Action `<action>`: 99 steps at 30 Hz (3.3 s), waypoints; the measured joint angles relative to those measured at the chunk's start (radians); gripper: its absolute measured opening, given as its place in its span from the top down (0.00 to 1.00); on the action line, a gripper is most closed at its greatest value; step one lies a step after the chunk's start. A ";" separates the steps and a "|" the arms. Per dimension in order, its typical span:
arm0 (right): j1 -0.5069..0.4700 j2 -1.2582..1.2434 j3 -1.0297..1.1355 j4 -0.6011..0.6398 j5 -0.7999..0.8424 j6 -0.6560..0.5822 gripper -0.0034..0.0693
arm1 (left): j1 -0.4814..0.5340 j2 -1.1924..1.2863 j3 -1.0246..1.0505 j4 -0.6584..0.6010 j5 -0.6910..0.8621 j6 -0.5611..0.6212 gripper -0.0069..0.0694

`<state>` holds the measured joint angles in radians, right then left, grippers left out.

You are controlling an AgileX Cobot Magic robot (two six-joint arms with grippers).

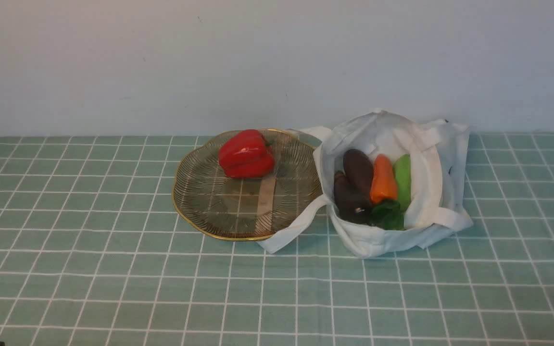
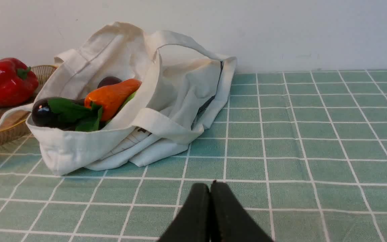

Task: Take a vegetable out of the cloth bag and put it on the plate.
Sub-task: Use the right arm to grab a carrot from the bag

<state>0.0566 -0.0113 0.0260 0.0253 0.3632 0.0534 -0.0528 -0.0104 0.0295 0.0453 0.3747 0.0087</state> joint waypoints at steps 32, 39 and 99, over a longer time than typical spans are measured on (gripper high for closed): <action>0.000 0.000 0.000 -0.001 0.000 0.000 0.97 | 0.000 0.000 0.000 0.000 0.000 0.000 0.92; 0.000 0.000 0.000 -0.001 0.000 0.000 0.97 | 0.000 0.000 0.000 0.000 0.000 0.000 0.92; 0.000 0.986 -0.751 0.371 0.847 -0.206 0.97 | 0.000 0.000 0.000 0.000 0.000 0.000 0.92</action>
<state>0.0566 0.9745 -0.7254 0.3966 1.2097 -0.1529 -0.0528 -0.0104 0.0295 0.0453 0.3747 0.0087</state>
